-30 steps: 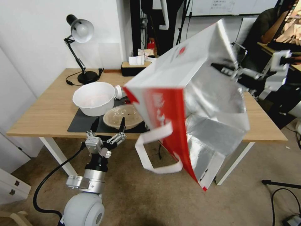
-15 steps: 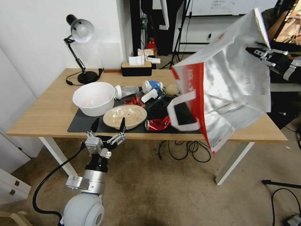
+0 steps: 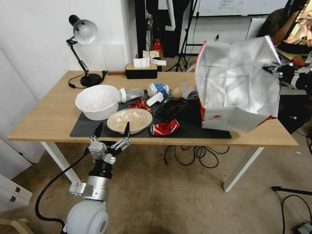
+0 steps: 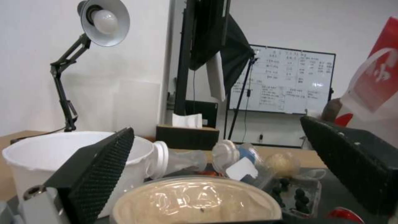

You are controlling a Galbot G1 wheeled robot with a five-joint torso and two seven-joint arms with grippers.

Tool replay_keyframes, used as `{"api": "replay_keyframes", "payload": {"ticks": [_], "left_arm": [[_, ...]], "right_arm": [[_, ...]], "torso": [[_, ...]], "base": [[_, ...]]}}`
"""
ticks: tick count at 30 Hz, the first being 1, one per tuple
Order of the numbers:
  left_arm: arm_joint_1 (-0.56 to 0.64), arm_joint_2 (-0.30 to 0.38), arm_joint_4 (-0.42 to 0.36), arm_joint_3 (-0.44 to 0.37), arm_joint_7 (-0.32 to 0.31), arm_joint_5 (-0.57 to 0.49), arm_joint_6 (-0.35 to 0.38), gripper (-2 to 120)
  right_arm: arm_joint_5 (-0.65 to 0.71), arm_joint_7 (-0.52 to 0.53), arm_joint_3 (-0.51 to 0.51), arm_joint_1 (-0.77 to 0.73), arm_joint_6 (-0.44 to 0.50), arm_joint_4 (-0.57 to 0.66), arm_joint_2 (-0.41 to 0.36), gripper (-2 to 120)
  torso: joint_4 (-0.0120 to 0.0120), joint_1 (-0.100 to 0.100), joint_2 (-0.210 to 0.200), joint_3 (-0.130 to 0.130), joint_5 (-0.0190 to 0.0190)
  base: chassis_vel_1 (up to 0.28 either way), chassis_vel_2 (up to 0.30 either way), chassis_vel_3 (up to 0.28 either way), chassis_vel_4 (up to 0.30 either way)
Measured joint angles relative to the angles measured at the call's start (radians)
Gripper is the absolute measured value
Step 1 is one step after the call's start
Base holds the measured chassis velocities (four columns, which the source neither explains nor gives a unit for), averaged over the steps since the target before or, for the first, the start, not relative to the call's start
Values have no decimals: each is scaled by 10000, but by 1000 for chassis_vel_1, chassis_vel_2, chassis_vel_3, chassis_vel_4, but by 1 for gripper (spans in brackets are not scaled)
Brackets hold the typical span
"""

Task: Pick up the food delivery bag from the floor and place it on the table.

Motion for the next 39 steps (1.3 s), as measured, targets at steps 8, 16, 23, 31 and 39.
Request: {"api": "replay_keyframes", "payload": {"ticks": [8,16,23,31,39], "left_arm": [[25,-32,6,18,6,59,0,100],[50,-59,3,53,6,128,-9,100],[66,-47,-4,47,6,131,-23,100],[52,-46,-15,47,6,126,-29,100],[23,34,-25,64,4,68,-37,100]], "right_arm": [[-17,792,-31,-237,-466,-46,202,0],[-95,705,-56,-281,-802,-666,87,0],[-333,416,-200,-266,-952,-1040,70,0],[-513,-183,-310,-237,-1200,-1386,-126,0],[-681,-587,-517,-149,-1475,-1624,-271,0]], "torso": [[0,-1,0,0,0],[0,-1,0,0,0],[1,0,0,0,1],[0,-1,0,0,0],[0,0,0,0,0]], "base": [[0,0,0,0],[0,0,0,0],[0,0,0,0],[0,0,0,0],[0,0,0,0]]}}
